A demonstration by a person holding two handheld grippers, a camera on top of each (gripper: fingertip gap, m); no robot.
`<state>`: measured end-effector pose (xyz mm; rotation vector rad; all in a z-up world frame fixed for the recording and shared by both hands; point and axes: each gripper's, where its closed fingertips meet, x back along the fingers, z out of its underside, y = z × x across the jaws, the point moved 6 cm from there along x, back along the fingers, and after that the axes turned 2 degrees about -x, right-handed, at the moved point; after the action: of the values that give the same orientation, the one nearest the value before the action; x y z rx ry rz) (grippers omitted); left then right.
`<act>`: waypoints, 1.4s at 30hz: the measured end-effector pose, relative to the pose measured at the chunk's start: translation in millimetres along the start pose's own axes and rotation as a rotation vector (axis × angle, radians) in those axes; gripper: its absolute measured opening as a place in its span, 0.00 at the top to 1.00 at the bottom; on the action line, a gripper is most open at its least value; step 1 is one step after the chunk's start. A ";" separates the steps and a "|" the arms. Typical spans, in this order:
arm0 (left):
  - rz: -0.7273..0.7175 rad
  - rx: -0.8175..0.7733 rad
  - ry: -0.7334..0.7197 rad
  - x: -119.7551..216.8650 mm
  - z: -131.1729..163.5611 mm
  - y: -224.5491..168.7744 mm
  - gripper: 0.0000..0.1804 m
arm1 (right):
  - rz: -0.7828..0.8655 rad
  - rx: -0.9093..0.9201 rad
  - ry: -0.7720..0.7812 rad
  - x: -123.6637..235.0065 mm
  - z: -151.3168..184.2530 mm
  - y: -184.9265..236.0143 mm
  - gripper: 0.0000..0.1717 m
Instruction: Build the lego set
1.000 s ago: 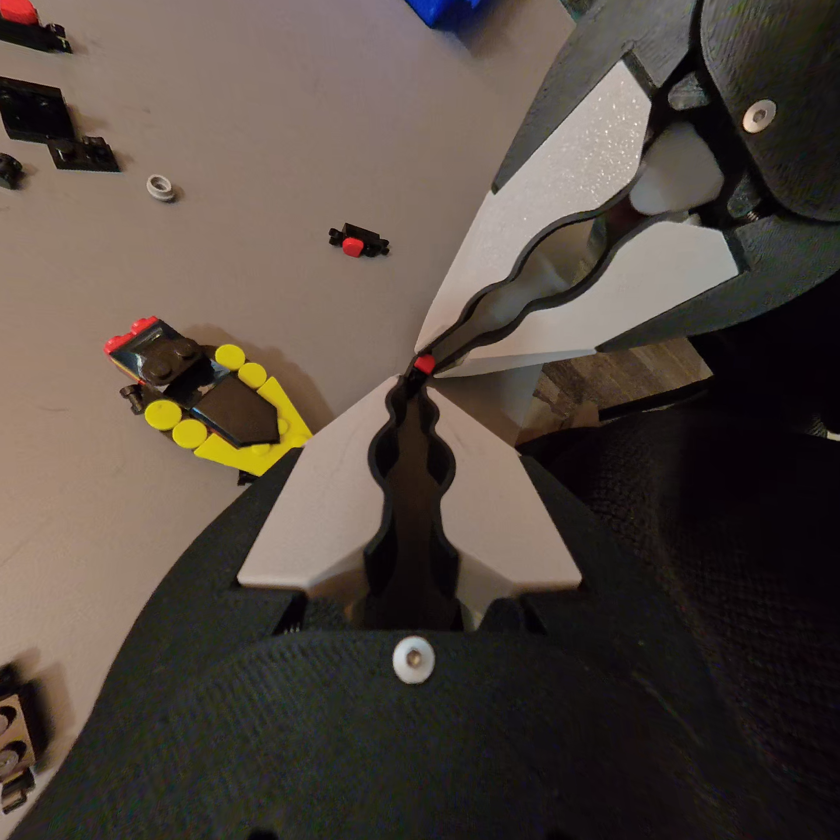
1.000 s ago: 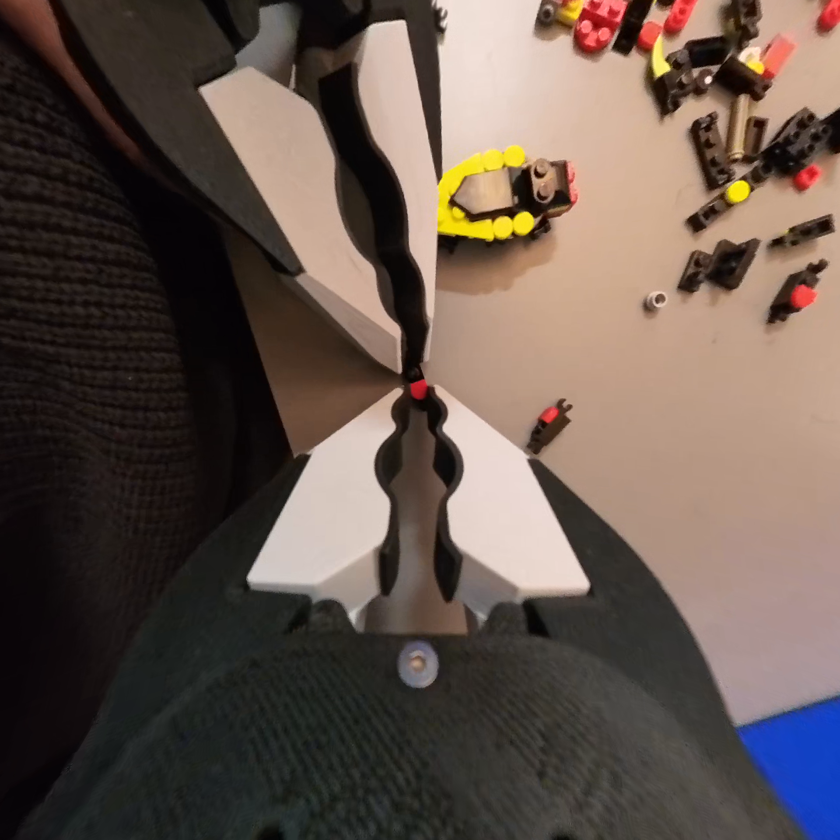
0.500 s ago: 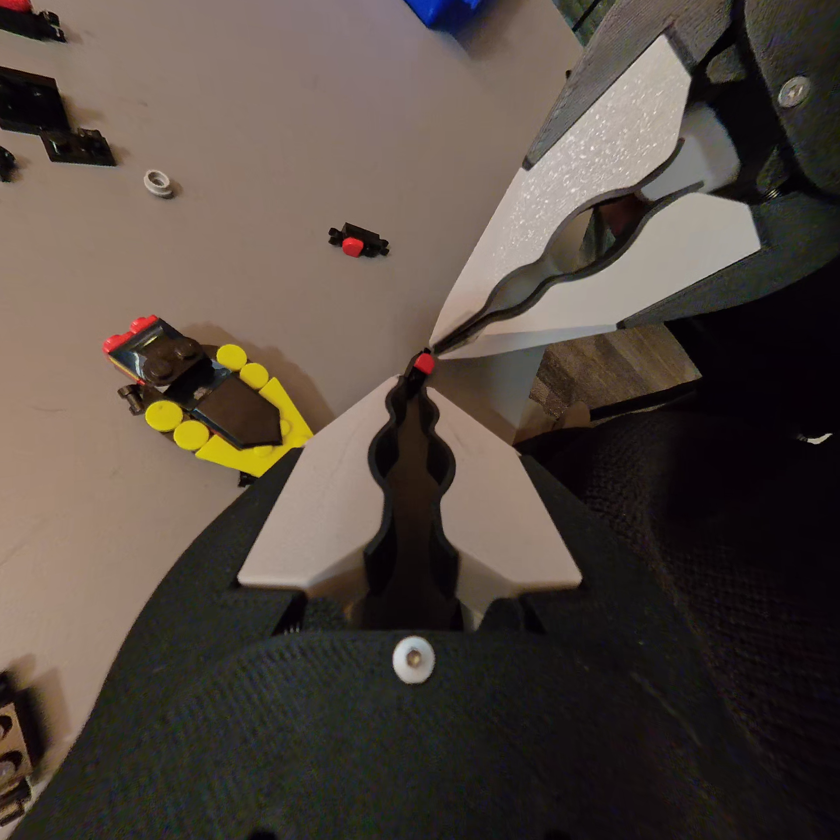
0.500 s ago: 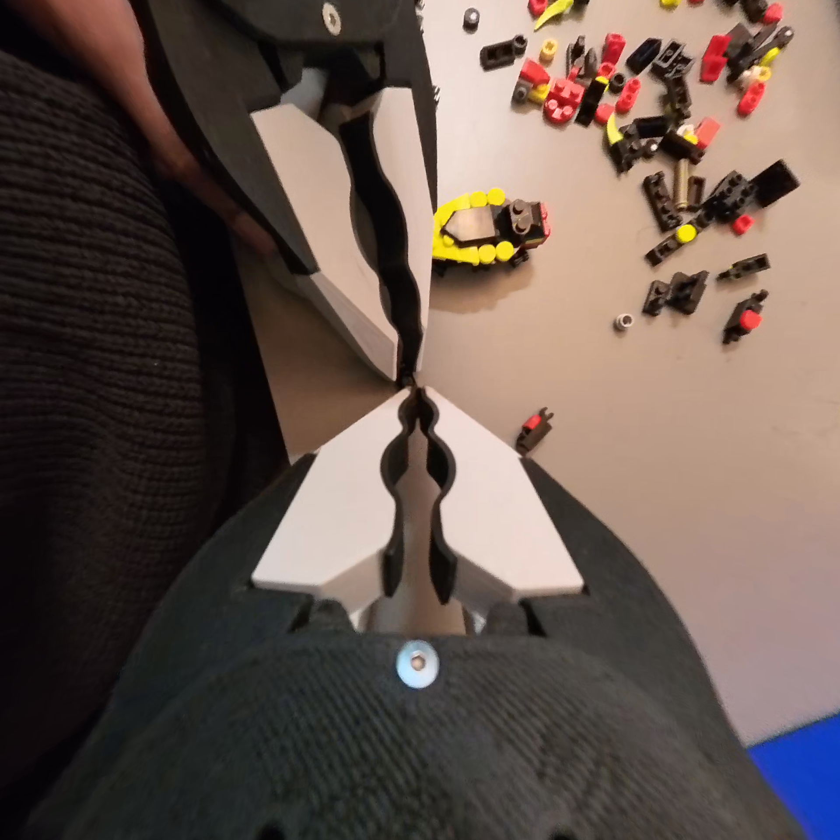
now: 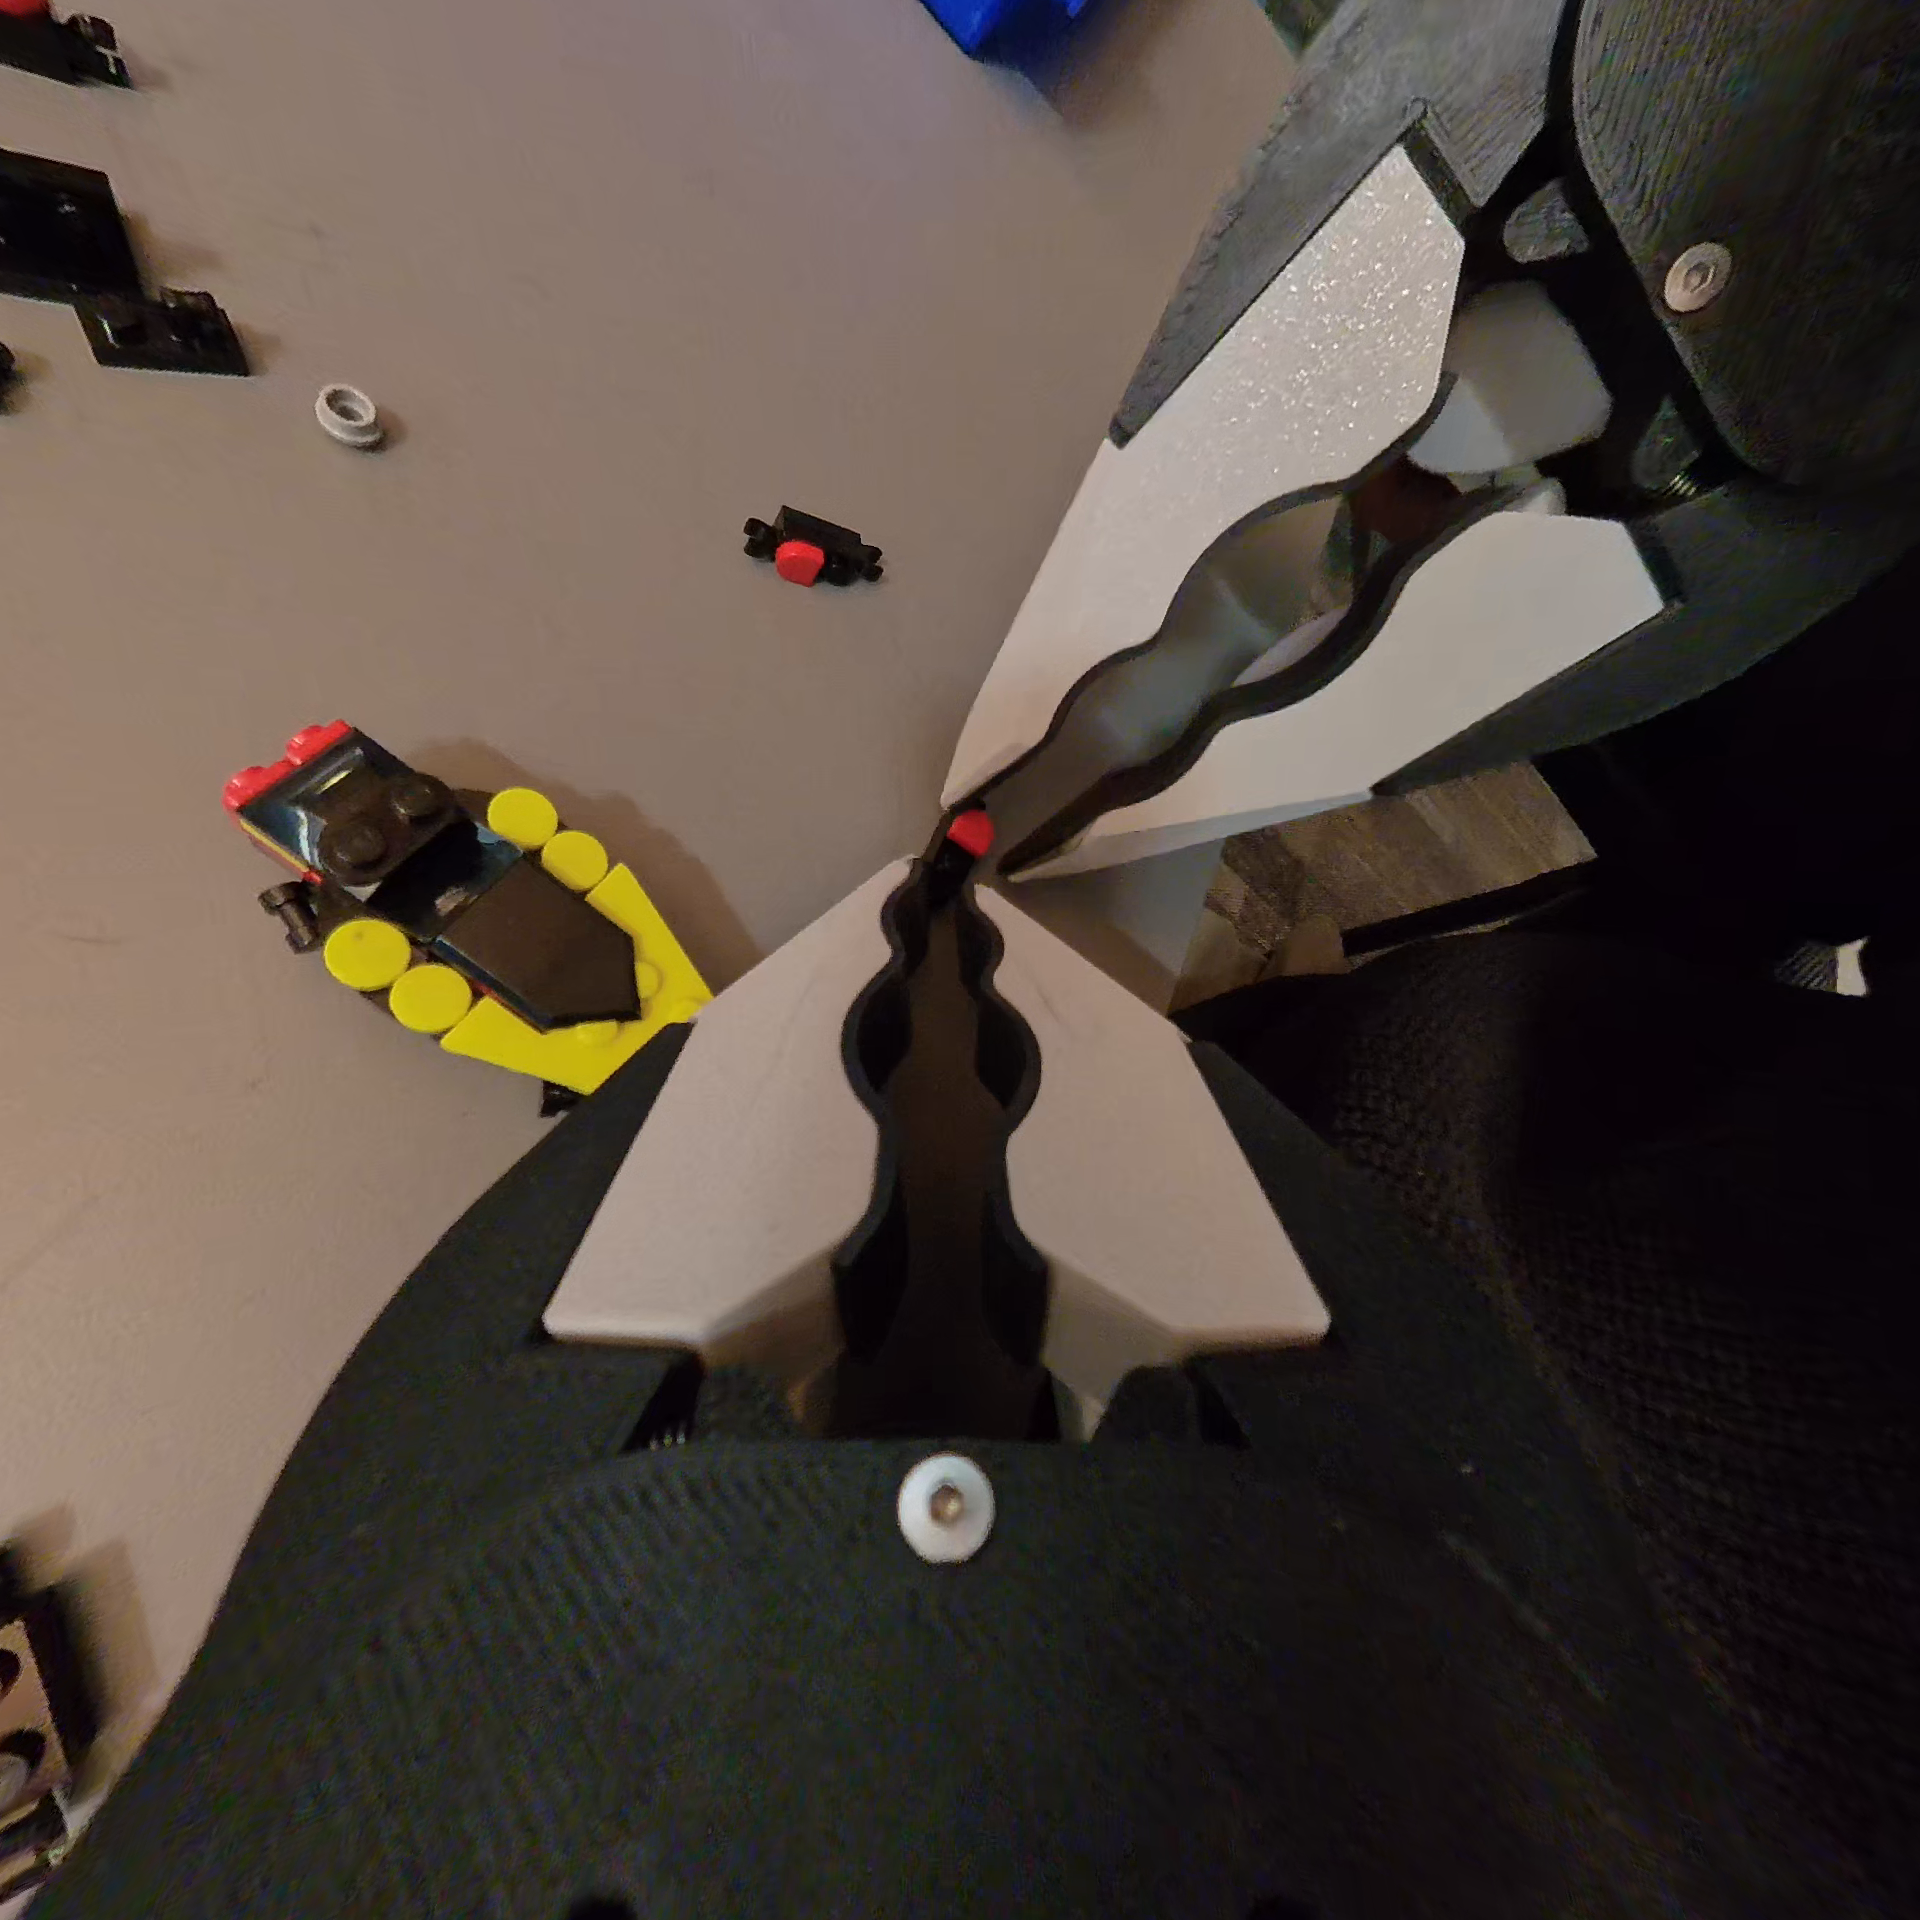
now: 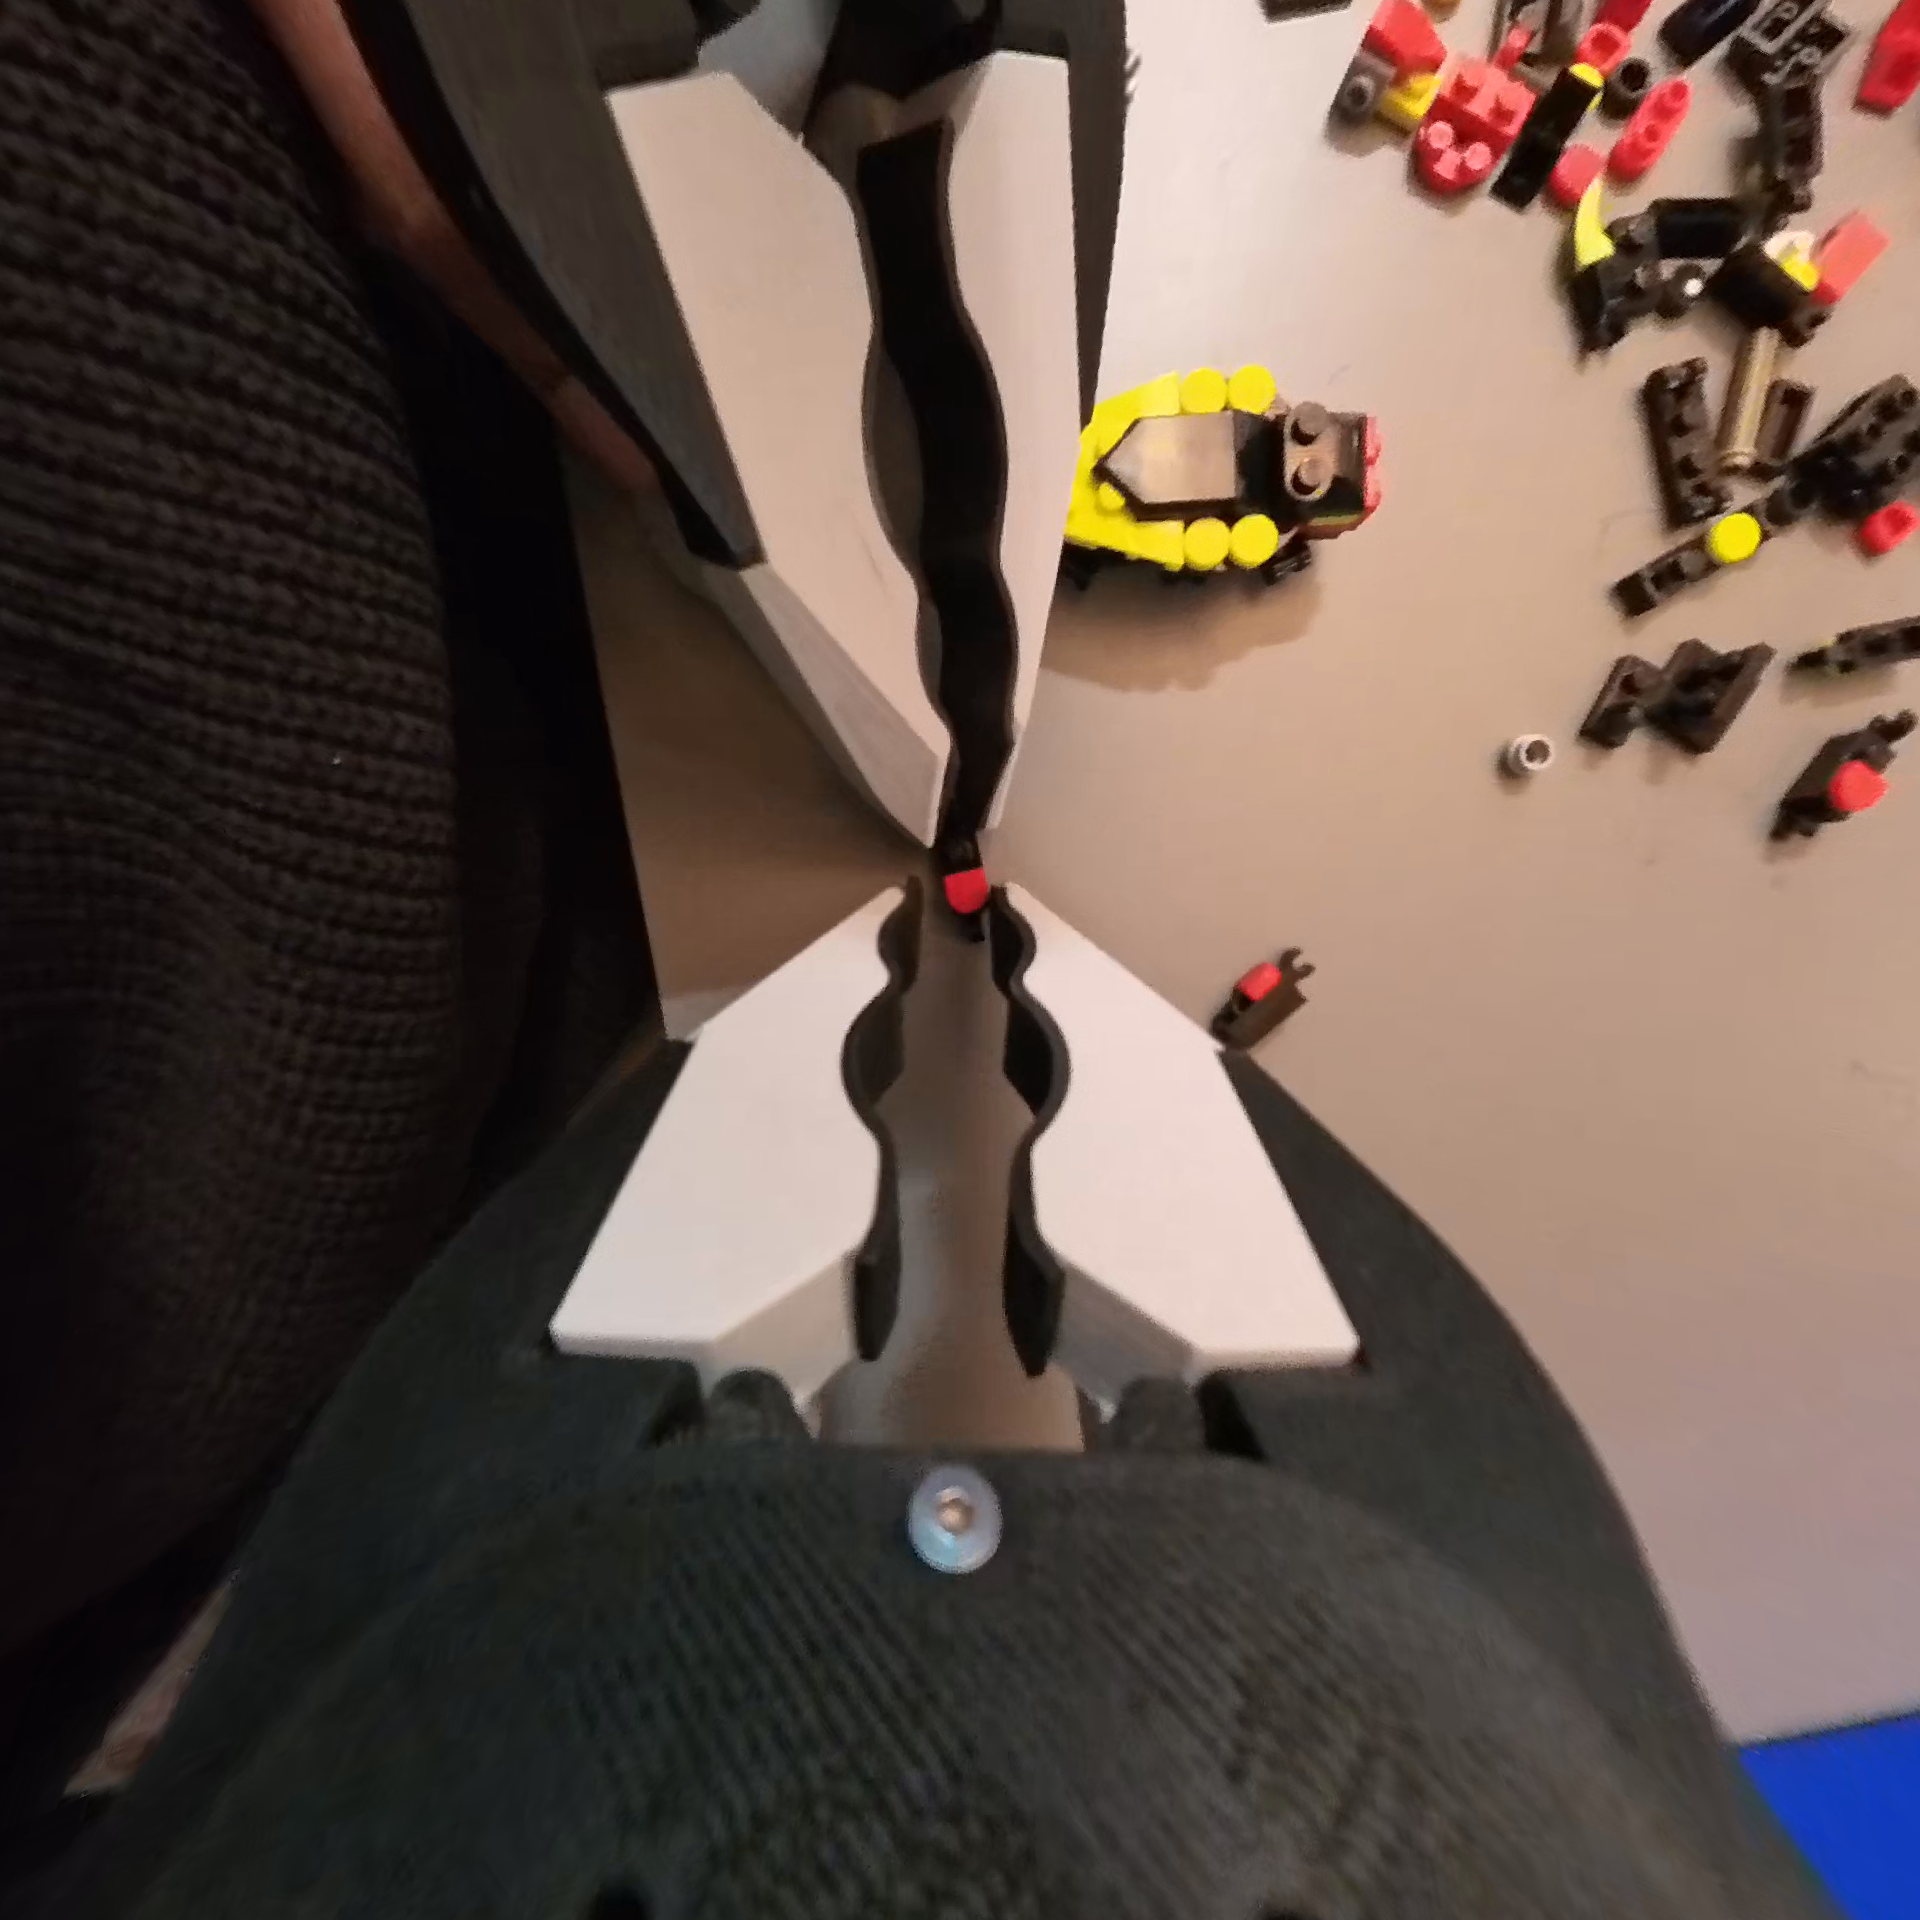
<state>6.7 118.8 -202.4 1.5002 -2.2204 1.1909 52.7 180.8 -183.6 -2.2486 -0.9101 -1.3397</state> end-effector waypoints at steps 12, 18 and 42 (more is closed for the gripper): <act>-0.002 -0.016 0.007 -0.6 0.2 -1.0 0.99 | -0.035 0.247 0.064 -2.6 -3.3 -1.6 0.96; 0.006 -0.006 0.008 -0.6 0.1 -0.4 0.99 | -0.056 0.236 0.026 -2.8 -1.3 -3.2 0.96; 0.006 0.000 0.006 -0.5 -0.3 0.6 0.99 | -0.080 0.106 0.073 2.8 -4.1 -6.2 1.00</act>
<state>6.4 119.5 -202.7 1.4889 -2.2222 1.1960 46.7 183.7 -179.3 -2.0901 -1.0299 -1.3648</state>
